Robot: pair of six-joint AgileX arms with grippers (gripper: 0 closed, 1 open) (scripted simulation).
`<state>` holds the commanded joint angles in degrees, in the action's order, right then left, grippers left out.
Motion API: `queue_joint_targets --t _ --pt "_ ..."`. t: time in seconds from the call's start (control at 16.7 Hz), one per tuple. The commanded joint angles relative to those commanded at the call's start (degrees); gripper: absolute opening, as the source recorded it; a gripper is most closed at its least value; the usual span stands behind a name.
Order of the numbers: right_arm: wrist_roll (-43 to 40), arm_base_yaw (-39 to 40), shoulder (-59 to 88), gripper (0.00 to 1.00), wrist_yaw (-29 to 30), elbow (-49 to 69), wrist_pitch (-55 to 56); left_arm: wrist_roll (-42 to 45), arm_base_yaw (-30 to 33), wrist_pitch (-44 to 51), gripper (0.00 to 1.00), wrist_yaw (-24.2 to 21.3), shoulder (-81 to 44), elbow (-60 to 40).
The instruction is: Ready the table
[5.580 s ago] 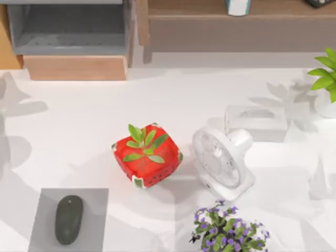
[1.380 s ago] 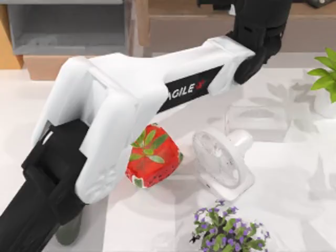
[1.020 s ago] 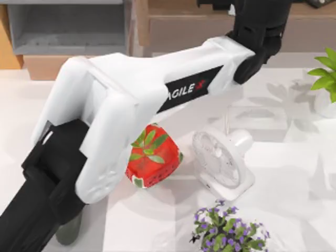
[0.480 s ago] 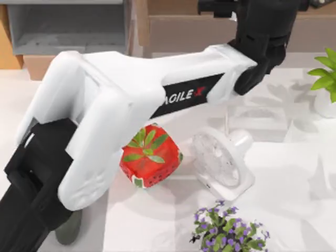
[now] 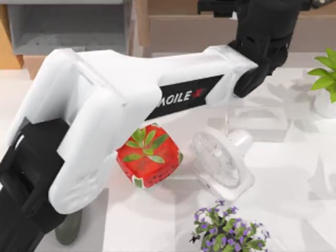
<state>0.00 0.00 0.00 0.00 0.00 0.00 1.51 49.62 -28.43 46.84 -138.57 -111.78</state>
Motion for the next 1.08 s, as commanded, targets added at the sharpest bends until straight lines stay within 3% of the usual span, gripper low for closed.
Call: queue_joint_targets --t 0.3,0.66,0.9,1.08 --pt "0.0 0.0 0.0 1.0 0.0 0.0 0.0 8.14 3.24 -4.31 0.0 -0.87 6.92 11.27" --pt "0.0 0.0 0.0 1.0 0.0 0.0 0.0 25.74 6.61 -12.99 0.0 -3.73 24.61 36.37" --pt "0.0 0.0 0.0 1.0 0.0 0.0 0.0 40.52 3.6 -16.56 0.0 -6.05 38.94 55.2" --pt "0.0 0.0 0.0 1.0 0.0 0.0 0.0 52.37 -3.1 -17.13 0.0 -8.73 46.38 66.67"
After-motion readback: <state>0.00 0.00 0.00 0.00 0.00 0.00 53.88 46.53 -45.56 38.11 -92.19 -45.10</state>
